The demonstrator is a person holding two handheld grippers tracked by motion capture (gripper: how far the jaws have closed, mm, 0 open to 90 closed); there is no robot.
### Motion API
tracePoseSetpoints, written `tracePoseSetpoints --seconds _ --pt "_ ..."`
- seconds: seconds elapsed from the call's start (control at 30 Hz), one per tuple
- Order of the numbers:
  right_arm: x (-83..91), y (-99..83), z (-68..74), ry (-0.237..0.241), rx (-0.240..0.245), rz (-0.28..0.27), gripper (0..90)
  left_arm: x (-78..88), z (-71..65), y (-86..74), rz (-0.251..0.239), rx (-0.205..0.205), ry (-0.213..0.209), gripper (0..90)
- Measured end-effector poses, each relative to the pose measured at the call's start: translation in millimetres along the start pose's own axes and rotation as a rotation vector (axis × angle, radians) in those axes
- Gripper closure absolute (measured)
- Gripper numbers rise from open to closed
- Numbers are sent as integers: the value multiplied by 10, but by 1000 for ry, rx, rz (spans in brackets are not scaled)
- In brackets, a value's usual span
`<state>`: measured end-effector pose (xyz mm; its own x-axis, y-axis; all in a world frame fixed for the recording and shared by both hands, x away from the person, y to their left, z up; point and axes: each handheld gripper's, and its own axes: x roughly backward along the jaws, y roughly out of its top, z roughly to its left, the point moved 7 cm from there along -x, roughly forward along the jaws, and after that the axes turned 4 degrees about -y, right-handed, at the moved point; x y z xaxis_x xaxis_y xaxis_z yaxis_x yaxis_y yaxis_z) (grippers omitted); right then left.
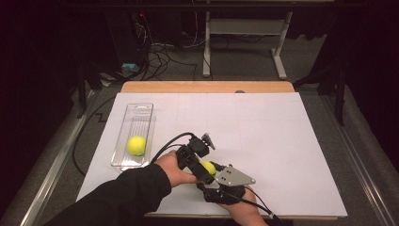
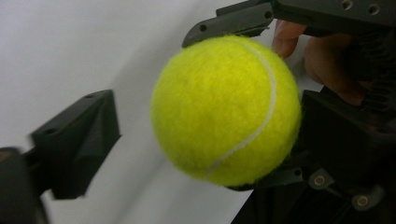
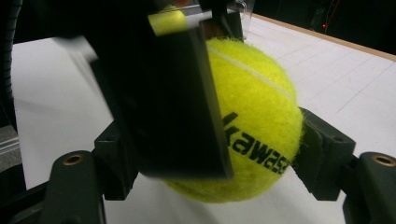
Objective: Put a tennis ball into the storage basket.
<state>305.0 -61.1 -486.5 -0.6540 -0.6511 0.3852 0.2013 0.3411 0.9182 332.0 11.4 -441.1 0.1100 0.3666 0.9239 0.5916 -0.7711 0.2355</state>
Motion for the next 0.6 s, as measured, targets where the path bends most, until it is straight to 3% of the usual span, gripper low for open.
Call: tracePoseSetpoints --seconds 0.07,0.17,0.2,0.23,0.3,0.33,0.43,0.6 --pt "-10 -4 -2 1 -14 1 271 -10 -16 6 3 0 -9 259" --pt "-9 -10 -13 1 -18 1 265 -5 -16 11 -1 2 -10 264" --pt "-15 -3 -25 22 -34 -8 160 6 -6 11 3 -1 5 265" --pt "-15 -3 -25 22 -34 -8 160 19 4 11 6 -1 15 265" --pt "-13 -41 -63 5 -52 33 21 72 52 12 -3 14 18 266" --pt "-8 -56 -91 3 -50 35 0 129 120 1 -6 29 30 265" --pt "30 -91 -159 -14 -59 43 0 194 201 -15 -8 51 52 265" --pt "185 -169 -419 -80 -57 53 0 422 430 -82 -18 104 87 265"
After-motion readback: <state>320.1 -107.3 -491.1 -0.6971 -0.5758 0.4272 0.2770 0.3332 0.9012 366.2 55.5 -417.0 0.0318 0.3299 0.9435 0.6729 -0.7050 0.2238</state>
